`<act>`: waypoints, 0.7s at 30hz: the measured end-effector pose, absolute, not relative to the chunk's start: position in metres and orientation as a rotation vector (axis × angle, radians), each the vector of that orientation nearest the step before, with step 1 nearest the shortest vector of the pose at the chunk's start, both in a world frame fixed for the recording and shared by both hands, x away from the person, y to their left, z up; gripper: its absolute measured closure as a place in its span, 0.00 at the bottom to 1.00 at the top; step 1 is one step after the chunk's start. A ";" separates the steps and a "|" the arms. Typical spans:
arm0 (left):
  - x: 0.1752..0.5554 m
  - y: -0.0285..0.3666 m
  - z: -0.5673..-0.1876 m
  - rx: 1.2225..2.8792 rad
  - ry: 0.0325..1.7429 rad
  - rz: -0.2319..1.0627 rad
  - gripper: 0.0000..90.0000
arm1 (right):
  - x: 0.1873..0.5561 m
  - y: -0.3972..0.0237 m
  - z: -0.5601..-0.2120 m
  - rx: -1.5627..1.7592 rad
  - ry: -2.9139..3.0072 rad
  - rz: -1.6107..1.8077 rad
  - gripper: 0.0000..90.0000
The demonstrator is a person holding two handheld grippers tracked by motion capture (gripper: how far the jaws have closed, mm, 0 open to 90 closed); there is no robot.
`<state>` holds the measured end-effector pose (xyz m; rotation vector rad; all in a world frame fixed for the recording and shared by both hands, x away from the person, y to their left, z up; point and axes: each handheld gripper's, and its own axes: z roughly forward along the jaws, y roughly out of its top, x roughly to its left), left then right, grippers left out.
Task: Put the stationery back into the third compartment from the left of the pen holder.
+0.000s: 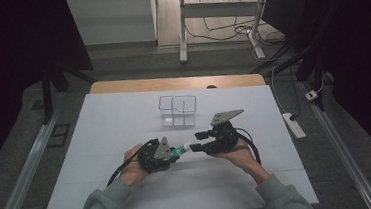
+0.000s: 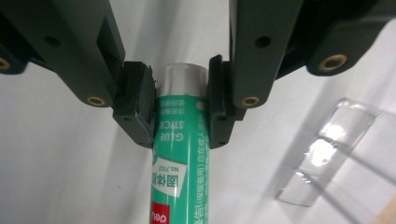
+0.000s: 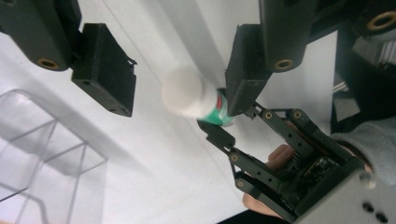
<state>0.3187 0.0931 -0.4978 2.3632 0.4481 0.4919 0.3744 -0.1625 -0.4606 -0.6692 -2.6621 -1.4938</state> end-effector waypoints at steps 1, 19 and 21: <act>0.319 0.095 -0.497 2.348 0.464 0.497 0.73 | 0.374 -0.164 -0.461 -0.682 -2.654 -1.515 0.46; 0.319 0.102 -0.490 2.194 0.542 0.513 0.73 | 0.366 -0.160 -0.472 -0.739 -2.581 -1.679 0.45; 0.319 0.099 -0.491 2.193 0.536 0.502 0.73 | 0.365 -0.157 -0.473 -0.741 -2.570 -1.695 0.46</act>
